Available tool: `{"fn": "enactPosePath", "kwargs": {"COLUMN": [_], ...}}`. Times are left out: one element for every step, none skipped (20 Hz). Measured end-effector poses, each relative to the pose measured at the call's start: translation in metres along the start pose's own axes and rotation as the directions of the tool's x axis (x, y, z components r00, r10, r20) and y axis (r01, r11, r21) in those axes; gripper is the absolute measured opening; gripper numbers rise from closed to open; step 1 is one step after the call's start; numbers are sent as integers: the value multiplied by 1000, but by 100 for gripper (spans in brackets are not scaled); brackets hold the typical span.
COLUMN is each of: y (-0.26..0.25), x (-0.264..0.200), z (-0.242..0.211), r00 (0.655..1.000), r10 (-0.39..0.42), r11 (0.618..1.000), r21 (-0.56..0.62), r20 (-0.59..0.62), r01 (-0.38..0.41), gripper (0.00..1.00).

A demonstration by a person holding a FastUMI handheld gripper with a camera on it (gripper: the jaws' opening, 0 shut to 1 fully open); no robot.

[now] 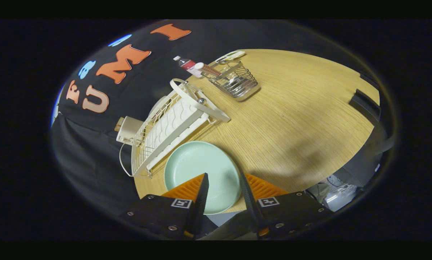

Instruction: Take the plate from the dish rack, then take the spoon from the basket and place it into the plate.

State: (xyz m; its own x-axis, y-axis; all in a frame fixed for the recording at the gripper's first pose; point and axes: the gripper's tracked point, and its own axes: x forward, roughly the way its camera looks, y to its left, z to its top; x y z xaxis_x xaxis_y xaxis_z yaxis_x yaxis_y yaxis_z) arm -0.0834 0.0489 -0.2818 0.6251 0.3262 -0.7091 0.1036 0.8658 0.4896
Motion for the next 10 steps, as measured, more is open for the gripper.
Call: {"fn": "enactPosePath", "kwargs": {"y": [-2,-6,-7,-9,-10,-11,-12,-13,-13,-10], "x": [-3,-8,-10,-15,-17,-24,-29,-33,-37,-40], "z": [9,17,27,37,50,60,71,82,94,104], "r00": [1000,999,998,995,991,986,981,974,966,958], "r10": [-7,-17,-27,-38,-49,-62,-74,-84,-89,-90], "r11": [1000,1000,999,997,994,990,983,975,966,955], "r21": [-10,-24,-42,-65,-91,-120,-150,-183,-217,-250], "r20": [21,42,62,95,124,152,181,212,242,273], "r01": [8,18,29,44,60,81,102,124,143,161], "gripper": [62,69,81,87,96,98,98,99,98,98]}}
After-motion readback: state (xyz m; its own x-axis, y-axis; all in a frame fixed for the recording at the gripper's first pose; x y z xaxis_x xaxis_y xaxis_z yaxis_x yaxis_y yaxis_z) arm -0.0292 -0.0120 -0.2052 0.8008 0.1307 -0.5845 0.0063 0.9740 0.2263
